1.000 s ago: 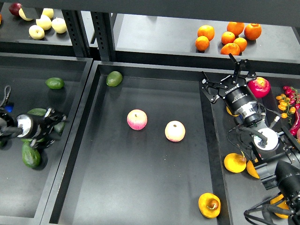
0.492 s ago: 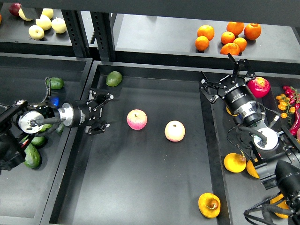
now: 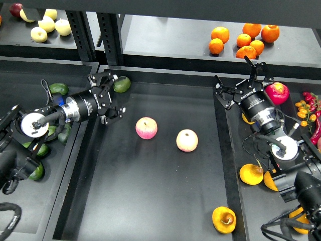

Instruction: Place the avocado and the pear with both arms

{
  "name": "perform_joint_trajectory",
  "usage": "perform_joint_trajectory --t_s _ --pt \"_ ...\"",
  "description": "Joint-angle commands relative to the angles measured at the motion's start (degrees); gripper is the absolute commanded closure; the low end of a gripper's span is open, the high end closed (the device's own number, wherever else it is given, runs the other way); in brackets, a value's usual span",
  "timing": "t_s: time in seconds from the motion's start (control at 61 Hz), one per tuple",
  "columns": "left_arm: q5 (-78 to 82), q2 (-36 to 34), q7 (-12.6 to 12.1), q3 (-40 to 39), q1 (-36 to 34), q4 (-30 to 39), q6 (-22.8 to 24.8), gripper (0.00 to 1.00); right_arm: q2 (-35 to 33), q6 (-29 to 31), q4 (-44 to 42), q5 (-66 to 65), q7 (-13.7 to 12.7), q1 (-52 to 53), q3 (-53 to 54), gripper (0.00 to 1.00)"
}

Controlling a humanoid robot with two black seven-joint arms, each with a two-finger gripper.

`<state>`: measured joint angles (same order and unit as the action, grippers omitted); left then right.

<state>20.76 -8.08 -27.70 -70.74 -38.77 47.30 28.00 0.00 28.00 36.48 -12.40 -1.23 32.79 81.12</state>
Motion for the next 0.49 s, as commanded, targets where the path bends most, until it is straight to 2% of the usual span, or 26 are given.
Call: perform_joint_trajectory --t_s 0.0,0.213,0.344,0.475 --pt "-4.8 2.7 1.9 -2.5 0.0 -0.1 0.0 0.17 0.0 0.0 0.0 -0.1 -0.1 0.0 0.0 0.00" --pt "-12.2 3.9 5.4 -4.2 0.0 -0.1 0.0 0.16 0.0 0.0 0.0 -0.2 -1.3 0.1 0.3 0.00" --pt "-13.3 5.6 7.5 -6.2 0.0 -0.2 0.0 0.06 0.0 0.0 0.0 -0.2 -1.4 0.1 0.4 0.00" --pt "-13.6 7.7 7.7 -8.2 0.1 -0.2 0.0 0.03 0.0 0.0 0.0 -0.2 -2.0 0.1 0.4 0.00"
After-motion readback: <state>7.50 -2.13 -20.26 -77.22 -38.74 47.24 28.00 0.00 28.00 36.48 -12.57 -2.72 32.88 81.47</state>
